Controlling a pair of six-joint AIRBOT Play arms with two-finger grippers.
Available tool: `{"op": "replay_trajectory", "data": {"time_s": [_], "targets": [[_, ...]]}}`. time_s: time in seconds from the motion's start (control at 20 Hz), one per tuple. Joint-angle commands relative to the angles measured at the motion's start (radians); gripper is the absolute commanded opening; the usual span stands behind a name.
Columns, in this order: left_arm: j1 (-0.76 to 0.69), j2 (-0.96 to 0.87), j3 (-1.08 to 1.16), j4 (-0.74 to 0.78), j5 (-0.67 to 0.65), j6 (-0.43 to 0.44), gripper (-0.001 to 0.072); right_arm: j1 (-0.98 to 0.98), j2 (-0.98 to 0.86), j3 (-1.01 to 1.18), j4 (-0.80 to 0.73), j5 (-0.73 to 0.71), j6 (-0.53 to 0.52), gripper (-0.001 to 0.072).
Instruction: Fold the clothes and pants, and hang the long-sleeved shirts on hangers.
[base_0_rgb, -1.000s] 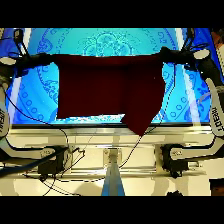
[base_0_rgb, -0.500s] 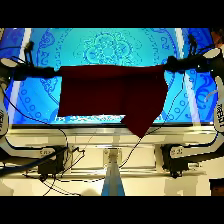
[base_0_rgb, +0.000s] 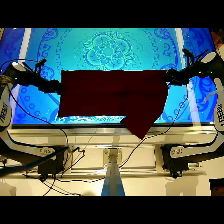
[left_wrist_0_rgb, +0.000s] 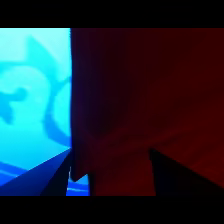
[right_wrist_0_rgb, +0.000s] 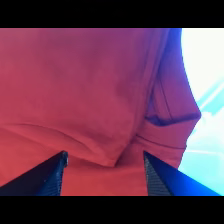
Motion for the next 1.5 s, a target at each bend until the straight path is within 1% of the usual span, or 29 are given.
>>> {"op": "replay_trajectory", "data": {"time_s": [0.0,0.05,0.1,0.15,0.2,0.35,0.4,0.45,0.55,0.65,0.75,0.8,0.9,0.95,1.0,1.05,1.15,1.2,1.3,1.45], "targets": [[0.0,-0.001,0.001,-0.065,-0.013,-0.004,0.0553,-0.002,0.01,-0.001,-0.056,0.024,-0.023,0.0493],[0.0,0.008,0.001,-0.073,-0.018,-0.004,0.0553,-0.006,0.017,-0.003,-0.095,0.064,-0.024,0.0424],[0.0,0.019,0.002,-0.07,-0.027,-0.004,0.0547,-0.011,0.027,-0.01,-0.125,0.107,-0.03,0.0408],[0.002,0.036,0.002,-0.063,-0.034,-0.004,0.0492,-0.025,0.044,-0.032,-0.142,0.143,-0.039,0.0405],[0.005,0.056,0.002,-0.062,-0.037,-0.004,0.0454,-0.04,0.069,-0.07,-0.143,0.153,-0.039,0.0405],[0.011,0.139,0.002,-0.076,-0.035,-0.003,0.0453,-0.082,0.187,-0.284,-0.133,0.13,-0.04,0.0405],[0.014,0.171,0.001,-0.072,-0.035,-0.003,0.043,-0.087,0.235,-0.371,-0.125,0.122,-0.041,0.0405],[0.019,0.207,0.001,-0.073,-0.036,-0.003,0.04,-0.087,0.284,-0.46,-0.093,0.115,-0.064,0.0405],[0.026,0.269,0.001,-0.073,-0.049,-0.004,0.04,-0.087,0.361,-0.613,-0.004,0.1,-0.104,0.0405],[0.042,0.307,0.001,-0.072,-0.074,-0.004,0.04,-0.086,0.401,-0.732,0.077,0.055,-0.116,0.0404],[0.064,0.312,0.0,-0.072,-0.126,-0.004,0.04,-0.084,0.401,-0.818,0.16,-0.034,-0.129,0.0404],[0.073,0.311,-0.003,-0.072,-0.149,-0.005,0.04,-0.081,0.401,-0.851,0.209,-0.094,-0.166,0.0403],[0.085,0.311,-0.019,-0.072,-0.162,-0.008,0.04,-0.052,0.401,-0.89,0.253,-0.167,-0.199,0.0397],[0.09,0.311,-0.031,-0.072,-0.161,-0.013,0.04,-0.024,0.401,-0.901,0.253,-0.194,-0.199,0.0331],[0.095,0.311,-0.043,-0.072,-0.162,-0.015,0.0401,0.004,0.401,-0.904,0.249,-0.202,-0.199,0.0286],[0.105,0.311,-0.06,-0.067,-0.163,-0.025,0.04,0.029,0.401,-0.903,0.246,-0.2,-0.204,0.0257],[0.134,0.311,-0.092,-0.027,-0.174,-0.034,0.04,0.054,0.401,-0.903,0.246,-0.185,-0.246,0.0254],[0.156,0.311,-0.113,-0.004,-0.189,-0.034,0.04,0.053,0.401,-0.903,0.246,-0.176,-0.25,0.0254],[0.209,0.311,-0.162,0.026,-0.213,-0.034,0.04,0.052,0.402,-0.903,0.235,-0.166,-0.25,0.022],[0.3,0.312,-0.254,0.032,-0.217,-0.011,0.04,0.052,0.402,-0.903,0.232,-0.155,-0.25,0.022]]}}
